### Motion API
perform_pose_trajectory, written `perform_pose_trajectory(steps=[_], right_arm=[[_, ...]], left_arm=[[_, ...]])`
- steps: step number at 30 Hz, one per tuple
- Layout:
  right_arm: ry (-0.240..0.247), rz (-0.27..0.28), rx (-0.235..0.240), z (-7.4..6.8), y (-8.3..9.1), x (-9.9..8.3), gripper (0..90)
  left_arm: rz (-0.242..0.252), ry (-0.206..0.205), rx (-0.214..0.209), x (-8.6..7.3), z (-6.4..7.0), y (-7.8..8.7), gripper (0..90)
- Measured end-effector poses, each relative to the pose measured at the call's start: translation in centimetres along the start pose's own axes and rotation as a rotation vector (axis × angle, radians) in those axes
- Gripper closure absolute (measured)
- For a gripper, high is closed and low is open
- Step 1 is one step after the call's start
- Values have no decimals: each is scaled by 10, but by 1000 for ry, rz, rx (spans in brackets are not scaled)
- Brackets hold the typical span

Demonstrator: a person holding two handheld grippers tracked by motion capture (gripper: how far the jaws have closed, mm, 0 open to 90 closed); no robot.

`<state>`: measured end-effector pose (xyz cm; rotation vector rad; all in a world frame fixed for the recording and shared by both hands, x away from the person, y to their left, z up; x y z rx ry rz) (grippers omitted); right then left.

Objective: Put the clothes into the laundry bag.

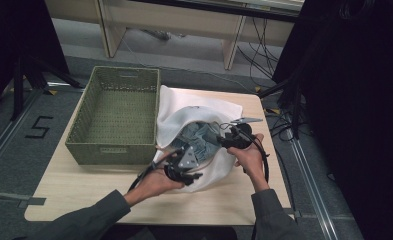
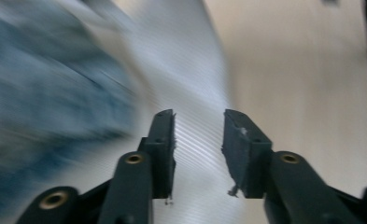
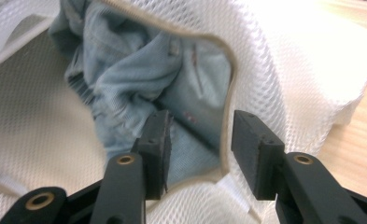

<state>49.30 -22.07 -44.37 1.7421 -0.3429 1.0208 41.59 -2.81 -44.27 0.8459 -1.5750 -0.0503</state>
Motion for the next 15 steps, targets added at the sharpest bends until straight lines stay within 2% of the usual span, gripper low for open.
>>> perform_pose_trajectory(steps=[1, 3, 4, 5, 7, 9, 10, 12, 13, 14, 15], right_arm=[[44, 10, 12, 1, 0, -1, 586], [16, 4, 14, -3, 4, 0, 586], [14, 24, 18, -4, 3, 0, 587], [50, 40, 29, -3, 2, 1, 586], [50, 9, 34, -3, 3, 0, 585], [20, -12, 43, -6, 3, -2, 583], [17, -17, 49, -6, 3, -2, 582], [46, 5, 48, -3, 1, -2, 579], [11, -21, 57, -4, 2, -4, 577], [24, 33, 66, -3, -3, -4, 578], [41, -17, 61, -1, -1, -7, 577]], left_arm=[[10, -26, 78, 10, -13, 9, 568], [36, -26, 174, 25, -36, 21, 521], [57, -7, 224, 33, -49, 25, 509], [42, -1, 237, 37, -58, 24, 491], [-32, 1, 226, 37, -71, 16, 457], [-85, 4, 235, 34, -79, -1, 436], [-94, 4, 255, 35, -83, -11, 420], [-91, -23, 272, 40, -86, -24, 432], [-91, -44, 273, 42, -87, -27, 481], [-91, -72, 269, 45, -87, -33, 554], [-99, -126, 253, 50, -87, -37, 658]])
Point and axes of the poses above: each handheld gripper's, and its own axes: y roughly backward along the jaws, x roughly out of its top, z roughly to its right, the point moved 4 cm from there along -y, roughly forward along the jaws, and after that the axes turned 5 degrees about z, right-handed, at the moved point
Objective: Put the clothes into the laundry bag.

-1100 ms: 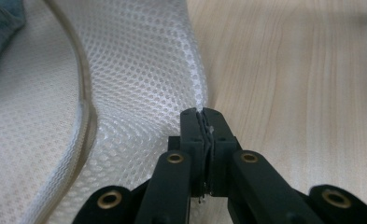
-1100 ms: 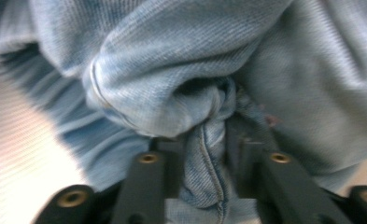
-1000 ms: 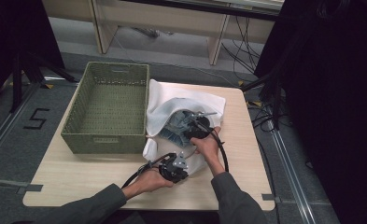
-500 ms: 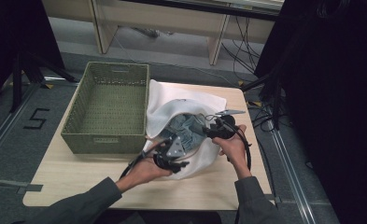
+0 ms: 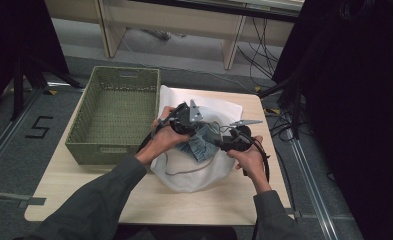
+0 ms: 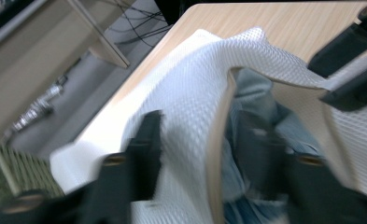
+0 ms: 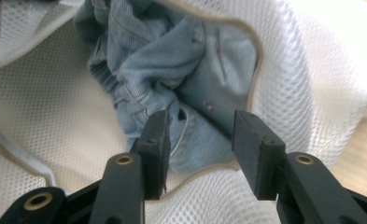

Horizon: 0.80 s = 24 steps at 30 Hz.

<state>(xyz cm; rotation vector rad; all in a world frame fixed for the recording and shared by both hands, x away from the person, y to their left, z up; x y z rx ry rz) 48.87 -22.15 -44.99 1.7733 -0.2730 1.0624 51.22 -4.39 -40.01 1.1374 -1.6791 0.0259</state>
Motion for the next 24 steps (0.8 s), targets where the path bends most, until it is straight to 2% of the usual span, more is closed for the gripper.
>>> perform_pose_trajectory(steps=[1, 2, 3, 4, 5, 6, 7, 8, 9, 10, 12, 13, 14, 15, 16, 18, 19, 20, 21, 22, 23, 24], right_arm=[[-29, -13, 12, -2, 0, -2, 576], [-44, -11, 6, -2, 0, -4, 575], [-21, 37, 12, -1, -3, -4, 575], [-29, 37, 12, -1, -1, -6, 576], [-53, -18, 25, -2, 5, -7, 577], [-16, -2, 21, -1, 7, -10, 581], [-35, -3, 29, -3, 9, -12, 581], [-39, -24, 39, -7, 14, -15, 582], [-26, -28, 38, -10, 16, -18, 583], [-5, -35, 42, -17, 18, -24, 585], [50, -24, 47, -23, 17, -33, 594], [31, 6, 39, -27, 14, -36, 603], [31, -20, 47, -32, 12, -42, 610], [67, -20, 57, -31, 9, -43, 618], [12, -40, 60, -38, 7, -46, 619], [56, -10, 42, -37, -3, -48, 618], [56, -20, 38, -37, -5, -48, 611], [35, -17, 30, -37, -10, -49, 597], [53, 17, 28, -35, -17, -49, 580], [43, 18, 27, -36, -21, -50, 563], [20, -33, 21, -40, -25, -52, 536], [63, -23, 11, -41, -33, -55, 516]], left_arm=[[8, -4, -14, 4, 3, 1, 794], [18, -15, -29, 7, 8, 5, 836], [70, -30, -72, 13, 19, 19, 854], [117, -28, -95, 13, 24, 26, 861], [103, 7, -126, 3, 28, 26, 862], [69, 27, -129, -6, 26, 23, 862], [57, 95, -128, -20, 21, 19, 863], [56, 159, -148, -27, 19, 17, 863], [64, 246, -187, -35, 18, 16, 863], [74, 259, -194, -38, 19, 16, 862], [88, 262, -218, -38, 25, 19, 860], [93, 249, -226, -36, 28, 21, 858], [94, 234, -224, -34, 28, 22, 857], [97, 235, -226, -32, 28, 23, 856], [100, 237, -224, -32, 28, 24, 856], [90, 238, -230, -33, 29, 24, 856], [86, 235, -234, -35, 30, 24, 856], [85, 234, -228, -35, 31, 24, 856], [81, 232, -229, -36, 31, 24, 856], [83, 237, -233, -36, 31, 25, 856], [86, 245, -237, -36, 31, 25, 857], [86, 248, -241, -36, 32, 25, 858]])
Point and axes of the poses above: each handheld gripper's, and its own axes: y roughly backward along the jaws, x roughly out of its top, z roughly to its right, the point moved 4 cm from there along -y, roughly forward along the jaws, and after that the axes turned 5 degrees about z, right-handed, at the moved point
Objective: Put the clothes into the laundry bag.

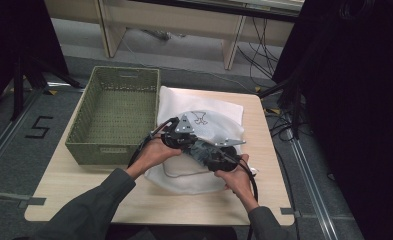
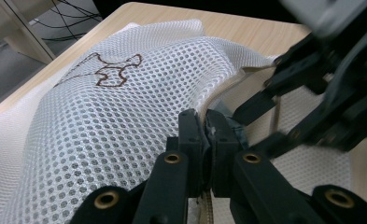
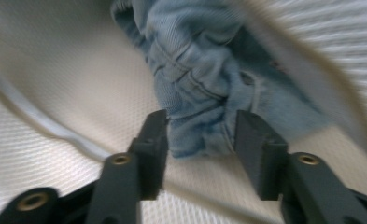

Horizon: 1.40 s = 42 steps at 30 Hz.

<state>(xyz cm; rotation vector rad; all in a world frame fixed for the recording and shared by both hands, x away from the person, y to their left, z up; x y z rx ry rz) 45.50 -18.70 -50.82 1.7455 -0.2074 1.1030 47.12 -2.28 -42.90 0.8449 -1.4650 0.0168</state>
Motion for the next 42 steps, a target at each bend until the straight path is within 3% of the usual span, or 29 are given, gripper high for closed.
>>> perform_pose_trajectory(steps=[1, 2, 3, 5, 8, 10, 13, 14, 17, 19, 20, 21, 22, 23, 26, 28, 29, 30, 31, 32, 33, 35, 37, 38, 39, 40, 42], right_arm=[[-10, -35, 0, -4, -3, -1, 488], [36, -16, -13, -3, -10, -2, 482], [28, -48, -15, -5, -11, -3, 482], [36, -46, -26, -4, -17, -2, 482], [67, -50, -76, -5, -24, -1, 488], [116, -51, -118, -5, -27, -1, 515], [174, -66, -157, -5, -31, 2, 595], [183, -62, -163, -4, -31, 3, 752], [133, -14, -135, 1, -34, 5, 826], [124, 21, -140, 6, -33, 9, 838], [121, 68, -157, 12, -31, 15, 839], [92, 79, -160, 14, -31, 19, 840], [32, 110, -163, 18, -30, 25, 840], [31, 137, -173, 23, -32, 28, 840], [-17, 109, -151, 31, -48, 23, 836], [-7, 120, -150, 31, -52, 18, 826], [-47, 129, -133, 29, -49, 20, 818], [-45, 137, -122, 30, -45, 23, 814], [-94, 145, -108, 29, -38, 27, 808], [-94, 153, -100, 30, -33, 28, 798], [-80, 141, -88, 31, -30, 28, 781], [-118, 62, -36, 27, -22, 23, 684], [-103, 43, -40, 27, -13, 16, 650], [-121, 46, -25, 27, -11, 15, 642], [-79, 36, -49, 32, -7, 12, 634], [-121, 19, -54, 29, -3, 11, 632], [-90, -2, -54, 32, -1, 5, 611]], left_arm=[[-4, 3, -3, 0, 0, 0, 858], [-9, 5, -5, -1, 1, 0, 859], [-11, 11, -10, -1, 1, 0, 860], [-18, 16, -18, -2, 2, 0, 861], [-19, 28, -26, -2, 4, 0, 862], [-19, 25, -28, -1, 4, 0, 862], [-19, 31, -34, -2, 5, 0, 863], [-19, 37, -34, -2, 5, 0, 863], [-29, 19, -39, -3, 7, 0, 863], [-33, 8, -46, -4, 7, 0, 863], [-31, 13, -49, -4, 7, -1, 864], [-29, 40, -50, -5, 8, -2, 864], [-33, 27, -49, -5, 8, -2, 865], [-31, 20, -47, -6, 10, -4, 865], [-55, 5, -56, -9, 16, -8, 865], [-70, -9, -55, -14, 17, -11, 864], [-71, -2, -54, -16, 16, -11, 864], [-80, -4, -55, -19, 15, -12, 864], [-74, 4, -54, -20, 14, -13, 863], [-75, 13, -56, -21, 14, -13, 862], [-74, 14, -61, -22, 13, -12, 862], [-71, 26, -60, -22, 13, -11, 862], [-65, 17, -57, -21, 12, -10, 861], [-60, 24, -54, -20, 12, -10, 861], [-60, 23, -53, -20, 12, -9, 860], [-60, 26, -52, -20, 12, -9, 860], [-58, 26, -53, -19, 12, -9, 860]])
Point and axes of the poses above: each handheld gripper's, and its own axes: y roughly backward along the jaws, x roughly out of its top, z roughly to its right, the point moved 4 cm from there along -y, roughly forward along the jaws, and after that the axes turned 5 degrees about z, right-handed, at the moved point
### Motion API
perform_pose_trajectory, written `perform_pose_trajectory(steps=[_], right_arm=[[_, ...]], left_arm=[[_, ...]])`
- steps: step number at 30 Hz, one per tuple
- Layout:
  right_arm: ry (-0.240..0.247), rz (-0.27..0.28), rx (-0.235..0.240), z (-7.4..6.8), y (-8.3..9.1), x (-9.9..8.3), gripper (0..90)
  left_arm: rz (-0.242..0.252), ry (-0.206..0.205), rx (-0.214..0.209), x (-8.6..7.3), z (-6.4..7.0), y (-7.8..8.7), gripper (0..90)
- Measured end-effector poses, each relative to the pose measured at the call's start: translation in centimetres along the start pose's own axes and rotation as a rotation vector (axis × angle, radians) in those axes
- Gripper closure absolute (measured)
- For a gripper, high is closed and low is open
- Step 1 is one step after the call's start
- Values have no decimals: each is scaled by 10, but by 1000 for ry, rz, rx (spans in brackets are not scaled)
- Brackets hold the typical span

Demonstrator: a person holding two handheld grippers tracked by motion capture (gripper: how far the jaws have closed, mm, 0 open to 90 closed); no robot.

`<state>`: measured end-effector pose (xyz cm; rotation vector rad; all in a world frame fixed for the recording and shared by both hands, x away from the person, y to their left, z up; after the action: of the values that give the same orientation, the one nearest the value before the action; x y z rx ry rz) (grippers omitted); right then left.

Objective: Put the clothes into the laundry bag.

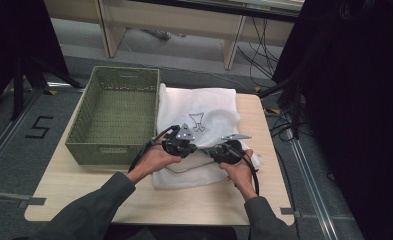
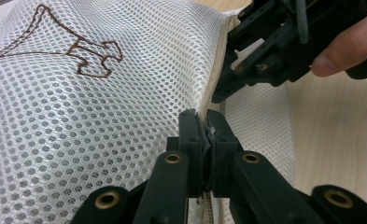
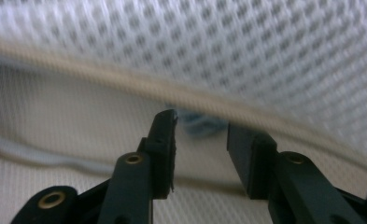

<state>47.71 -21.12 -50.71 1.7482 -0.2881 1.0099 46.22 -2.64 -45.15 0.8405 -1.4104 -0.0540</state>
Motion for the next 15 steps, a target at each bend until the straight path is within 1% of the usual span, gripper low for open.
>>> perform_pose_trajectory(steps=[1, 2, 3, 4, 5, 6, 7, 8, 9, 10, 11, 12, 13, 14, 15], right_arm=[[-10, -15, 3, 0, 0, -2, 603], [25, -16, 4, 2, -3, -4, 596], [9, 0, 1, 0, -8, -6, 593], [22, -29, 2, 1, -10, -6, 592], [37, -37, -9, 1, -14, -6, 597], [37, -40, -23, 1, -21, -7, 606], [50, -41, -39, 2, -25, -7, 614], [25, -68, -37, 0, -27, -7, 639], [52, -38, -41, 1, -33, -5, 673], [35, -40, -57, -2, -36, -2, 721], [51, -36, -42, -3, -38, 0, 788], [46, -17, -45, -5, -40, 3, 819], [58, -2, -40, -3, -41, 4, 826], [8, 7, -29, -4, -42, 6, 826], [-22, 15, -12, -3, -43, 5, 821]], left_arm=[[1, 0, 0, 0, 0, 0, 859], [1, 4, -1, 0, 1, 0, 859], [0, 4, 0, 0, 1, 0, 858], [-2, -4, 1, 0, 1, 0, 859], [-4, -6, 1, 0, 1, 0, 858], [-5, -5, 2, 0, 1, 0, 858], [-7, -11, 1, 0, 1, 0, 857], [-6, -7, 0, 0, 2, -1, 858], [-7, 1, -2, -1, 3, -1, 858], [-11, -9, -2, -1, 3, -2, 858], [-13, -10, -2, -2, 4, -3, 859], [-19, -17, -3, -3, 6, -5, 860], [-26, -20, -3, -5, 9, -8, 859], [-38, -31, -4, -7, 11, -10, 859], [-46, -47, -4, -9, 11, -12, 859]])
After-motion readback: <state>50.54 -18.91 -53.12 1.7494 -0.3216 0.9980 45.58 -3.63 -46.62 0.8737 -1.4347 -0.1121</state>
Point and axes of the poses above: each handheld gripper's, and its own axes: y roughly backward along the jaws, x roughly out of its top, z roughly to its right, the point moved 4 cm from there along -y, roughly forward along the jaws, and after that the axes turned 5 degrees about z, right-handed, at the moved point
